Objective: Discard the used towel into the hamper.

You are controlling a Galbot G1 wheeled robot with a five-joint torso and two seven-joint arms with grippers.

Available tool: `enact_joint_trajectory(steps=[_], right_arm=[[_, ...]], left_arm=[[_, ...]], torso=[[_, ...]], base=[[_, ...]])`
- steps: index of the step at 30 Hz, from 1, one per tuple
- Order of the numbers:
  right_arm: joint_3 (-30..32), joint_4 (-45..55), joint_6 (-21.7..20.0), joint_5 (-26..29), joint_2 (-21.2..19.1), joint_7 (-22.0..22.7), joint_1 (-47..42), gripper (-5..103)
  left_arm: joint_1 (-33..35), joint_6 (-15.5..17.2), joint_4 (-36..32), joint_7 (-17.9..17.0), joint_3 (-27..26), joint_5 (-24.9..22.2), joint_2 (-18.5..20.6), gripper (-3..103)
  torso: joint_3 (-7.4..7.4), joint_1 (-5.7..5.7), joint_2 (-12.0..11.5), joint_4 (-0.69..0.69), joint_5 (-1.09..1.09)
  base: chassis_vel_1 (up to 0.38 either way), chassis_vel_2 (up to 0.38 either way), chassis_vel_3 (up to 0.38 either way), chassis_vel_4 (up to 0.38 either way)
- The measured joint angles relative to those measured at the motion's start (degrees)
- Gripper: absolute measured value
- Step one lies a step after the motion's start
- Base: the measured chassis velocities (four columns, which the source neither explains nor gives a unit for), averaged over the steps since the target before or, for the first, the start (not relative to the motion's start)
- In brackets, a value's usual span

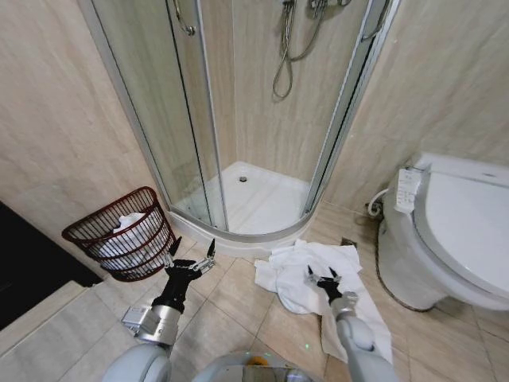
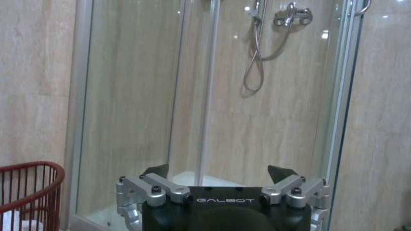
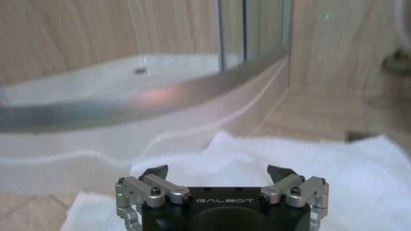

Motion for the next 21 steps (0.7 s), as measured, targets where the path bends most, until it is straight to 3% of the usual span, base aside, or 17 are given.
enact_joint_trajectory(steps=[12, 21], right_arm=[[-0.65, -13.69, -0.05, -0.33, 2.0, -1.39, 6.93, 100], [1.96, -23.05, 14.52, -8.22, 2.47, -0.52, 8.77, 100]], left_arm=[[0.0, 0.0, 0.0, 0.0, 0.0, 0.0, 0.0, 100], [0.0, 0.0, 0.0, 0.0, 0.0, 0.0, 0.0, 100]], torso=[[0.0, 0.0, 0.01, 0.0, -0.01], [0.01, 0.0, 0.02, 0.0, 0.02]], base=[[0.0, 0.0, 0.0, 0.0], [0.0, 0.0, 0.0, 0.0]])
